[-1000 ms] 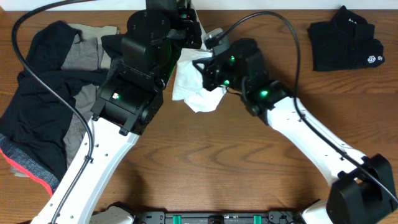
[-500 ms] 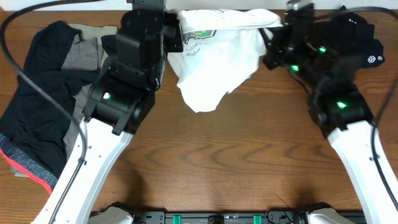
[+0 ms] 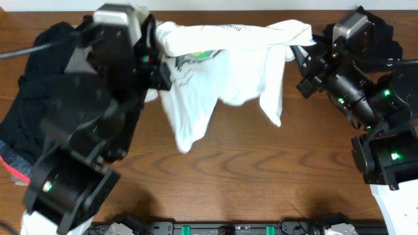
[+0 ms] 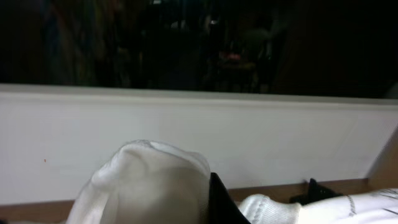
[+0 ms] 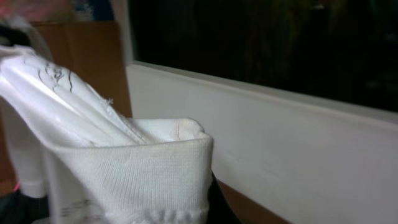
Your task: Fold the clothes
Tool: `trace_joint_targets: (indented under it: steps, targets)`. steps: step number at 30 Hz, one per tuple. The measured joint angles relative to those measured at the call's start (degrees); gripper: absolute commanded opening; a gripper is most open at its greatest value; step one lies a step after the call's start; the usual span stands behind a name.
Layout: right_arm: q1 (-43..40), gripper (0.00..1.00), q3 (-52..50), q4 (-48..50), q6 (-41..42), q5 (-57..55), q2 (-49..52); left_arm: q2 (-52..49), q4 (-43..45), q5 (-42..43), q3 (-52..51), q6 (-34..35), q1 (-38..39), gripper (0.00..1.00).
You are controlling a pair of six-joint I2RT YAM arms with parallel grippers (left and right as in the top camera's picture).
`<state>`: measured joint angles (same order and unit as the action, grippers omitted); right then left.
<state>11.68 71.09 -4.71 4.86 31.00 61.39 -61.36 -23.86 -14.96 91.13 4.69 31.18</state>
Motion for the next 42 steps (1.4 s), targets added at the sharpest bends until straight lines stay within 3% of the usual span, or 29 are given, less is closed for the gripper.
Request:
trace_joint_targets:
  steps: [14,22,29,42]
  targets:
    - [0.04,0.01,0.2,23.63,-4.74,14.93,13.35,4.66,-1.05,-4.85,0.0,-6.34,0.39,0.06]
    - [0.26,0.01,0.22,28.06,-5.16,16.06,20.24,2.19,-4.74,-7.74,0.0,-8.02,0.39,0.06]
    - [-0.7,0.01,0.22,27.21,-5.16,12.98,21.66,-2.6,-9.73,-7.54,0.0,-7.96,0.28,0.06]
    - [-8.2,0.01,0.2,10.88,-5.44,9.25,22.64,-18.73,-14.19,-2.01,0.04,-6.03,0.07,0.06]
